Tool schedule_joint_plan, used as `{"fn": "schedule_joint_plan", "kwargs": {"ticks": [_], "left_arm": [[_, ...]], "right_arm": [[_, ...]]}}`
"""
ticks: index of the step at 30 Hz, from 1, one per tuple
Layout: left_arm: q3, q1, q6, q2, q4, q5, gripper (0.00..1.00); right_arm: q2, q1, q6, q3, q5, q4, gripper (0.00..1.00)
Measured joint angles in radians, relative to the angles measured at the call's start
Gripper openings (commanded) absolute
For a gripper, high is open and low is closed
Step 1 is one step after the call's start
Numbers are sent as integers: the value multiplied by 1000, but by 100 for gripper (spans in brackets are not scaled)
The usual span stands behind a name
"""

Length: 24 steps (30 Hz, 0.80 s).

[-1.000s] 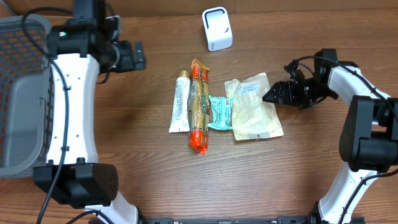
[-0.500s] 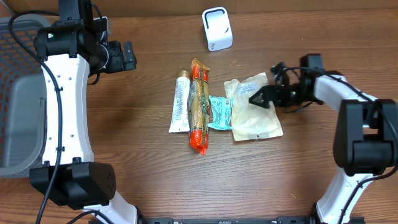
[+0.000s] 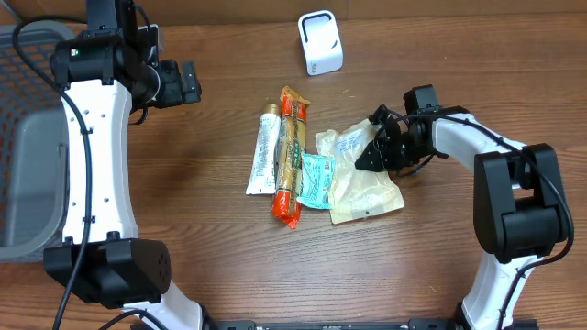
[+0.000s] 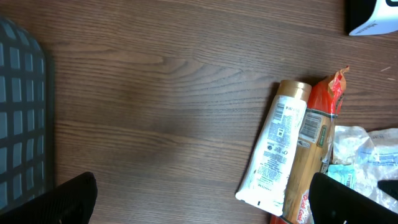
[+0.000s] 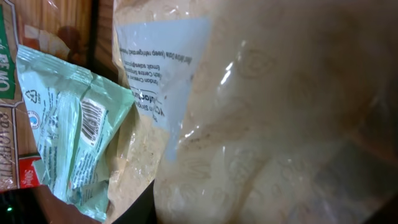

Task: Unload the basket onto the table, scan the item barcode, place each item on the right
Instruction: 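Reach the right gripper to the clear pouch and grasp its edge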

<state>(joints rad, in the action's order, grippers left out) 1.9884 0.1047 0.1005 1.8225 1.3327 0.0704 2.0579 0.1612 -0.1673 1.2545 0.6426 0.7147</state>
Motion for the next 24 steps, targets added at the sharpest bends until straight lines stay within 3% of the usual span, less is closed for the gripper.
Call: {"fn": "schedule_joint_plan", "kwargs": {"ticks": [8,14,19,24], "left_arm": [[0,0,0,0,0,0,100],[0,0,0,0,0,0,100],[0,0,0,0,0,0,100],[0,0,0,0,0,0,100]], "right_arm": [[7,-19,25,124,-61,271,15],[-16,-21,91,366,-172,491,4],[-119,15,295,514,-507,668,4],[-154,120,531,545,-900,849,4]]}}
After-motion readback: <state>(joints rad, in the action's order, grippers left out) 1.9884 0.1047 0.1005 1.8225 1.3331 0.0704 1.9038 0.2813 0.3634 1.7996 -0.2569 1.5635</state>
